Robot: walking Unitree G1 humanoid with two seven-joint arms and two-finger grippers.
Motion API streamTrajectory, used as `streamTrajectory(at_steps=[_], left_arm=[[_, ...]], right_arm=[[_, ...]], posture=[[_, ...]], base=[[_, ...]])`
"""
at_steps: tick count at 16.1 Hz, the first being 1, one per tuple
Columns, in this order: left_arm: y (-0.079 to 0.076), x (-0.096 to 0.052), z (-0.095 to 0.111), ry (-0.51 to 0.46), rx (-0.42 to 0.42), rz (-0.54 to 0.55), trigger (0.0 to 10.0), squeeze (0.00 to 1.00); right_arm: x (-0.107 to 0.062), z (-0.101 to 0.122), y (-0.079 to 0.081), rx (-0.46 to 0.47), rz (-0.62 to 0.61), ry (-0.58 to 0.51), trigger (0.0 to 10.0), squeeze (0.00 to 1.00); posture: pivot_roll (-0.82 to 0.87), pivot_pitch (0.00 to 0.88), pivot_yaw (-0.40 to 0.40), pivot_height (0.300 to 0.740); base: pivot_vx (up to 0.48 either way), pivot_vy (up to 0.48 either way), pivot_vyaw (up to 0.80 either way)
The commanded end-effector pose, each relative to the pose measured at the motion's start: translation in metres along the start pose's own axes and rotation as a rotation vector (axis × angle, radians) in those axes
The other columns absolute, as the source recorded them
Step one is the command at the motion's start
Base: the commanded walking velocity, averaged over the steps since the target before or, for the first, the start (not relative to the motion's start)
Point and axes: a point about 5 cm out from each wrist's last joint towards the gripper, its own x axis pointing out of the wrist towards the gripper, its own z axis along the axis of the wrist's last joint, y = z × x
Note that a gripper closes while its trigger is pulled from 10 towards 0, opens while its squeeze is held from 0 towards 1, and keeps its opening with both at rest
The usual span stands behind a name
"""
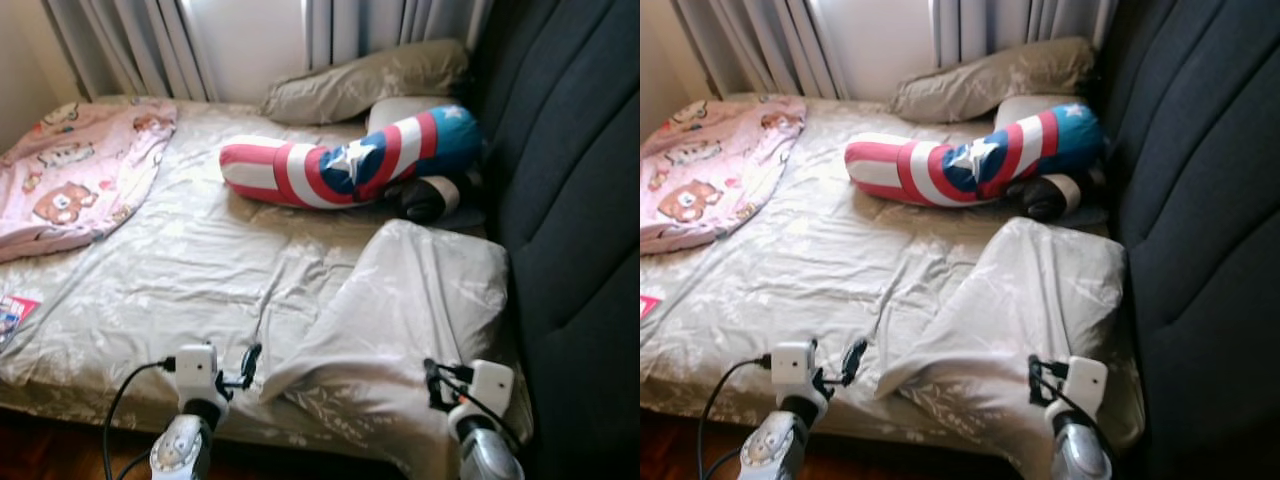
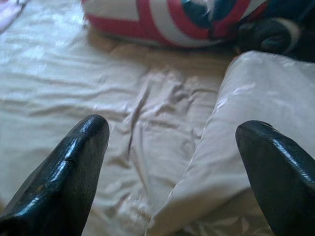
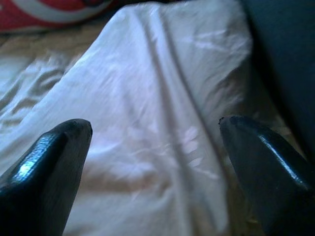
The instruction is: Clean up the room
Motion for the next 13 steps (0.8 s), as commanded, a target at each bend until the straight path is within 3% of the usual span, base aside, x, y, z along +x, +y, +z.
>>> streamTrajectory(at_steps=[1, 4, 8, 11, 13], left_arm=[[0.0, -0.002, 0.002, -0.017, 0.013, -0.001, 10.0, 0.0], [-0.001, 0.001, 0.009, -0.02, 0.016, -0.008, 10.0, 0.0], [-0.002, 0.002, 0.012, -0.032, 0.017, -0.003, 10.0, 0.0], [-0.001, 0.002, 0.013, -0.027, 0.015, -0.002, 10.0, 0.0], [-0.001, 0.003, 0.014, -0.028, 0.015, -0.003, 10.0, 0.0]], right_arm=[[-0.002, 0.0, -0.004, 0.0, -0.016, -0.012, 10.0, 0.0], [-0.006, -0.004, -0.005, 0.012, -0.035, -0.009, 10.0, 0.0], [-0.005, -0.005, -0.003, 0.025, -0.04, 0.008, 10.0, 0.0], [-0.004, -0.005, -0.001, 0.036, -0.033, 0.01, 10.0, 0.0], [-0.004, -0.003, -0.001, 0.031, -0.033, -0.002, 10.0, 0.0]], posture=[[-0.03, 0.0, -0.004, 0.74], [-0.04, 0.0, -0.003, 0.74], [-0.03, 0.0, -0.007, 0.74], [-0.04, 0.0, -0.009, 0.74], [-0.03, 0.0, -0.009, 0.74]], base=[[0.0, 0.0, 0.0], [0.0, 0.0, 0.0], [0.338, 0.0, 0.0], [0.364, 0.0, -0.7], [0.366, 0.0, 0.0]])
